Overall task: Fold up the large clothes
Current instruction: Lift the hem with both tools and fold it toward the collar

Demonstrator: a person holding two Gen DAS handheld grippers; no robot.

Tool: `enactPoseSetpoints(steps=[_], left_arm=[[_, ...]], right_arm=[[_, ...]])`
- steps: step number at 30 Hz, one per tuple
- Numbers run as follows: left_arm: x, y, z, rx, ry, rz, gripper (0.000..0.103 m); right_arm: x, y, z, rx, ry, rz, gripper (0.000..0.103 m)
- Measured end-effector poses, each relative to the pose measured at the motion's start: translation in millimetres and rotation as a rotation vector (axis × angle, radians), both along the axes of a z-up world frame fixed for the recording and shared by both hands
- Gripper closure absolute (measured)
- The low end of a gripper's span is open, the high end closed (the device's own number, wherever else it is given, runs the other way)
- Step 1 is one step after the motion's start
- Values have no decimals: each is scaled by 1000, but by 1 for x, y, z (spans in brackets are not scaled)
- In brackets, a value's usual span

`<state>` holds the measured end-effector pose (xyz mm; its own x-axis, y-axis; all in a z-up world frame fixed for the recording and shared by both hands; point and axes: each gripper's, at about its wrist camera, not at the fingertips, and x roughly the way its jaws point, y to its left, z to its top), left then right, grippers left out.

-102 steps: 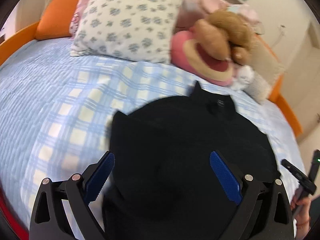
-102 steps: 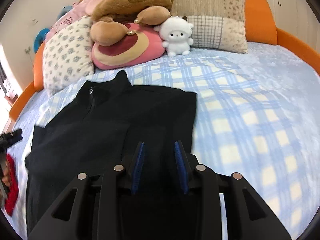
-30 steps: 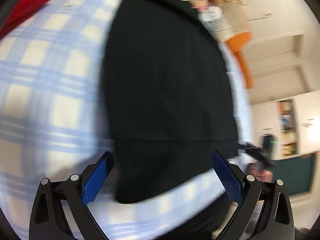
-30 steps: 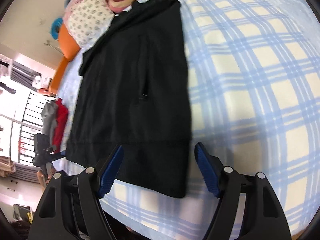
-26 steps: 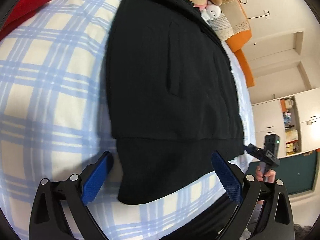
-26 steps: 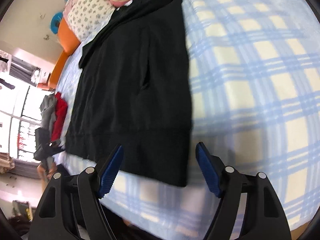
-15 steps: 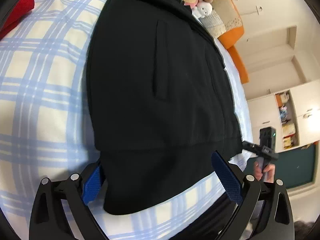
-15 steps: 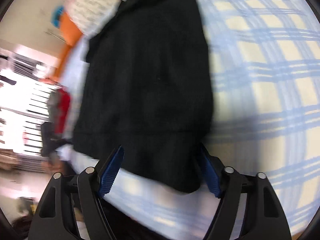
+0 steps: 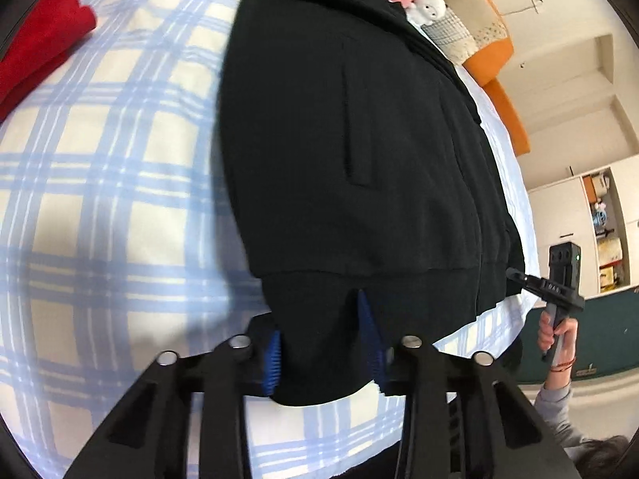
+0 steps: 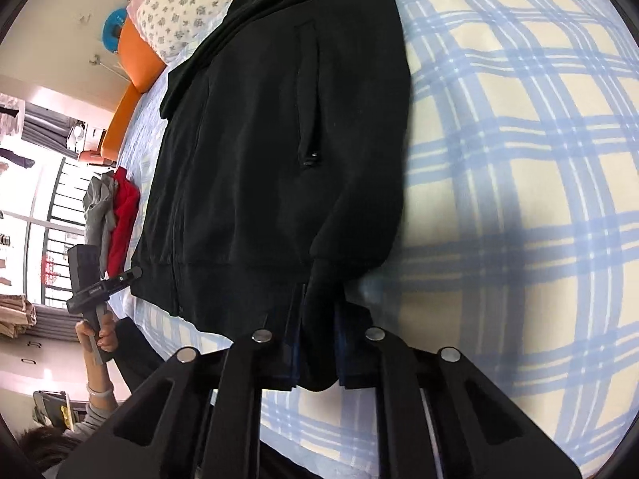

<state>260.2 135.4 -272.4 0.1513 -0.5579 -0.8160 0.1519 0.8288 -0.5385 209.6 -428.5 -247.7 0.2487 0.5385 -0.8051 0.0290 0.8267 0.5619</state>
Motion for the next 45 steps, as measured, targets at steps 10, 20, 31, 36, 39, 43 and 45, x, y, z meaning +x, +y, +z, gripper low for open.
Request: enactPoseSetpoints(steps=[10,20,31,36,39,43,45], left_arm=[[5,0,18,0,-60,10,93],[11,-1,73,-51,-220,23,93],[60,-6,132,-64,-343,49,93],[100,-15,160,-47,-407,64,93],[132,-22,175,-32,-434,81,93],[174,-28,190,-27,-448,87,93],[197,-31,198,-3,-466,92,93]], right_arm=[[-2,-5,19,33,-60,-34,95],[14,-5,63,54,-185,-29,95],[51,-13,110,44,-320,-54,95],[87,-11,138,25,-378,-60,95],[118,-7,155,-2,-409,-61,95],[162,-14,174,-13,-441,-71,95],[181,-16,182,-19,-457,-81,95]])
